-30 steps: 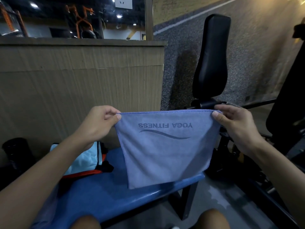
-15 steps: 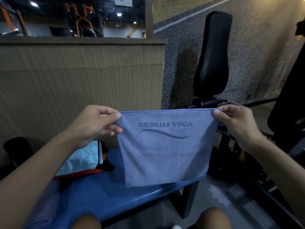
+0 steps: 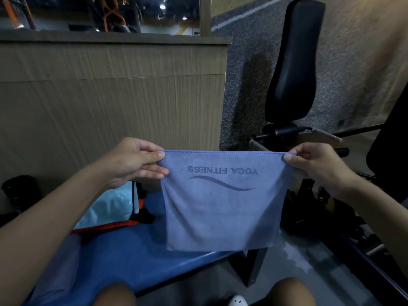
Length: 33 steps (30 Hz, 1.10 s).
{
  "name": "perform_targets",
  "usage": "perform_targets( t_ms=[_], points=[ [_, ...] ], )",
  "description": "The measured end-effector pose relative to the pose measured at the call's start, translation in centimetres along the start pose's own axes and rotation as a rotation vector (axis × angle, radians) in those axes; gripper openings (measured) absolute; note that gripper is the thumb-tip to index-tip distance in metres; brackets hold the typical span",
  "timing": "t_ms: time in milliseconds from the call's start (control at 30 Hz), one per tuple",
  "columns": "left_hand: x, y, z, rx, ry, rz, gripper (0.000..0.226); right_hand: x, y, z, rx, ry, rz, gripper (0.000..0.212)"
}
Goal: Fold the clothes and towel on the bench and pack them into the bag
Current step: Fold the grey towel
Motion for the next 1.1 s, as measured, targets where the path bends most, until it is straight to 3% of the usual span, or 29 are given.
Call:
perform_targets(
  t_ms=[233, 433, 567, 833, 967, 1100],
  points=[
    [-0.2, 6.3, -0.5, -0.017, -0.034, 0.029, 0.013, -3.6, 4.5, 2.7, -0.042, 0.071, 0.07, 0.012],
    [-1.5, 7.5, -1.4, -0.006, -0.003, 0.166, 0.008, -3.6, 6.6, 3.5, -0.047, 0.129, -0.016, 0.014],
    [3.3, 6.6, -0.5, 0.056, 0.061, 0.127, 0.022, -6.1, 3.3, 4.9, 0.099, 0.053, -0.023, 0.011],
    [20.6, 3.4, 2.0, 0.159, 0.259, -0.168, 0.01, -16.0, -8.4, 8.9, 0.442, -0.046, 0.211, 0.009],
    [22.1, 3.0, 1.9, 0.187, 0.314, -0.201, 0.007, -17.0, -9.6, 8.7, 0.42, -0.007, 0.245, 0.007],
    [20.1, 5.7, 1.2, 0.065, 0.351, -0.116, 0.006, -18.4, -8.2, 8.6, 0.286, 0.014, 0.27, 0.008]
  ],
)
Point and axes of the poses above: each hand's wrist, its own y-axis towards the middle knuckle, its own z-axis out of the palm, x = y × z, the point moved 10 cm from there along y, towards the middle knuckle, and after that the axes turned 10 degrees about -z, right-handed, at the moved point
